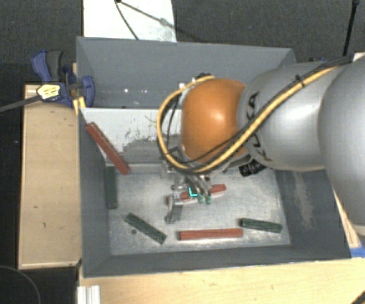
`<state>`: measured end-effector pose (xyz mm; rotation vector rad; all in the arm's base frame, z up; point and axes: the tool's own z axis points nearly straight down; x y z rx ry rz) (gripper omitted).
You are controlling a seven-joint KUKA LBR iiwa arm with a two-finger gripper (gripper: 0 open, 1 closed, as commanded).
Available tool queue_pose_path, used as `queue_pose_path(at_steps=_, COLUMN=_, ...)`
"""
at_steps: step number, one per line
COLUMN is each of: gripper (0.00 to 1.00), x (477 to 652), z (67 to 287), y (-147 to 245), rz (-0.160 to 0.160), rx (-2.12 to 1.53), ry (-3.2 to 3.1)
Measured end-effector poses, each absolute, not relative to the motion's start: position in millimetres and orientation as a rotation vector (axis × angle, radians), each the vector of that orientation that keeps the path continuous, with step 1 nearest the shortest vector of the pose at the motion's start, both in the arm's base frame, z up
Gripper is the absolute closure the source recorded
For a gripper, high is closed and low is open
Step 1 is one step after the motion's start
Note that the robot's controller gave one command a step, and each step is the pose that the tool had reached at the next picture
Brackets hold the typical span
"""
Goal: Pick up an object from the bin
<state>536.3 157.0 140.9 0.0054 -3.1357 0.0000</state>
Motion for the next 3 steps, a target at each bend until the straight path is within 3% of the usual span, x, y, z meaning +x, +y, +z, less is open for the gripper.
queue_pose_path(at_steps=1, gripper=0.0, x=543.1, z=68, y=73, rz=0.007, rx=-0.063, ry=-3.136)
queue_pose_path(at_steps=2, gripper=1.0, x=544.7, z=72, y=79, rz=-0.002, rx=-0.06, ry=-3.143)
queue_pose_path(at_steps=3, gripper=1.0, x=532.7, z=204, y=86, rz=-0.003, rx=0.018, ry=-3.151)
